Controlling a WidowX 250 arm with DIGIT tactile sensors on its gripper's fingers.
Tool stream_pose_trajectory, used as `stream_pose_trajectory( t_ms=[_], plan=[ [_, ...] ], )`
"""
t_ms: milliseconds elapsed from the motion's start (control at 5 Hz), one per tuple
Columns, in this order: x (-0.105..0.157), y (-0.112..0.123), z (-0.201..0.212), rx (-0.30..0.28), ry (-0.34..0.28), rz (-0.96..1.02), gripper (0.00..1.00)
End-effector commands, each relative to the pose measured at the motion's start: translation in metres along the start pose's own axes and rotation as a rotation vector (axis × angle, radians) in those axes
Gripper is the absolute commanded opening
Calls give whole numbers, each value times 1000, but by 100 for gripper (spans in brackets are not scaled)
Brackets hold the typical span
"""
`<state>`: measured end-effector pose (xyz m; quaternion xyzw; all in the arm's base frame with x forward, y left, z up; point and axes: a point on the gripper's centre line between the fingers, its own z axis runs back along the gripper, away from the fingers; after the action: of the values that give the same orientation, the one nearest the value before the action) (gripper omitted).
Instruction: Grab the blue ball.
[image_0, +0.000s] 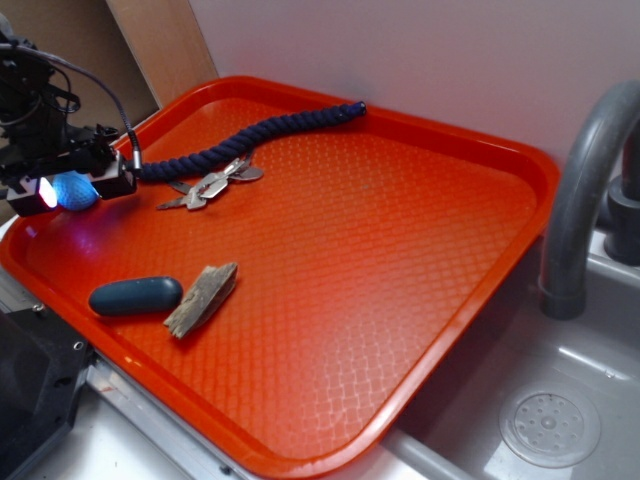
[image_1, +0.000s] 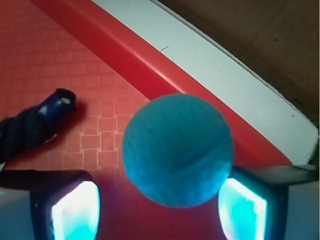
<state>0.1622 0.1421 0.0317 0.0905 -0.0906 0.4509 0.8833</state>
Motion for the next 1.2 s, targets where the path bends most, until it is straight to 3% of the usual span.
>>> stream_pose_trajectory(
  t_ms=[0,200,400,1000],
  plan=[
    [28,4,6,-15,-78,35,100],
    [31,3,6,-10,-92,36,100],
    [32,5,5,-13,-101,52,0],
    [30,6,6,11,-107,39,0]
  ],
)
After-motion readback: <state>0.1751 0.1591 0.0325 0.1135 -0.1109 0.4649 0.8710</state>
